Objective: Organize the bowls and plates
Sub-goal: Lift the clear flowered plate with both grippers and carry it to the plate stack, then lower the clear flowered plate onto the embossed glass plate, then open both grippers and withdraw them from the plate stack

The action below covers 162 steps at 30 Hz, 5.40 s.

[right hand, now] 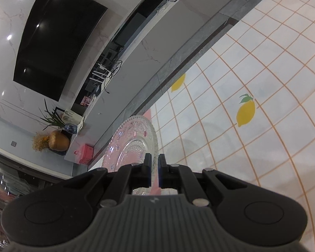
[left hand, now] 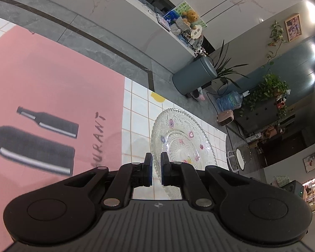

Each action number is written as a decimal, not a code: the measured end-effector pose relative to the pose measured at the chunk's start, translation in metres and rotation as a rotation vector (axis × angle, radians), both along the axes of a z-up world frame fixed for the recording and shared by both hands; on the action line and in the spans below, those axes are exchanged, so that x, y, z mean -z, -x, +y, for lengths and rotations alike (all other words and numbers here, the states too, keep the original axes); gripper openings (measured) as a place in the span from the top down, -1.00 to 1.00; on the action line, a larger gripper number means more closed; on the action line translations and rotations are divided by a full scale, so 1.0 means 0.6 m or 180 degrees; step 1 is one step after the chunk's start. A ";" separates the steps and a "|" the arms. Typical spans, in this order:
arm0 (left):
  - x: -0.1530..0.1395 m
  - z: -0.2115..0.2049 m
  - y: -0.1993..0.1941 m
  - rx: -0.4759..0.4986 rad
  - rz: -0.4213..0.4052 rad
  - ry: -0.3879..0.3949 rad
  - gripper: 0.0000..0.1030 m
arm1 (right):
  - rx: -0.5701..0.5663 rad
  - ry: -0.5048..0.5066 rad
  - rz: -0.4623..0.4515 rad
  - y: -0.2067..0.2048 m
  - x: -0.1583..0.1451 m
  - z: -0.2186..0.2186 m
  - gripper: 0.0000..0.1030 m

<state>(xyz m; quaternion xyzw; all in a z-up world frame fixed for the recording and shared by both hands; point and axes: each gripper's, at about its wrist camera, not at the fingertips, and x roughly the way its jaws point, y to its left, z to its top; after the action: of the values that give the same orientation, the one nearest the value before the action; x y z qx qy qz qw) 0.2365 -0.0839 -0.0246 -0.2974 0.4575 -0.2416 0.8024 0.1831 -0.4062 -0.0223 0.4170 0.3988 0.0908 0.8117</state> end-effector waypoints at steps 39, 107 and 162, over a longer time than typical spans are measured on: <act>0.069 0.027 0.186 -0.0203 0.0314 0.0002 0.83 | -0.0357 0.0295 0.0341 0.169 0.016 0.050 0.93; 0.068 -0.026 0.195 0.0118 0.0355 -0.0711 0.74 | -0.0844 0.1802 0.0419 0.153 0.008 0.126 0.34; -0.091 -0.039 0.310 0.0116 -0.0606 -0.2156 -0.44 | -0.0408 0.2306 -0.0145 0.253 -0.108 0.152 -0.62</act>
<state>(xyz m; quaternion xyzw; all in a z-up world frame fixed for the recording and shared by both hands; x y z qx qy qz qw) 0.0506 -0.1073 0.0298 0.0177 0.4400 -0.1170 0.8902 0.0312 -0.3150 0.0424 0.0746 0.4121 0.0036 0.9081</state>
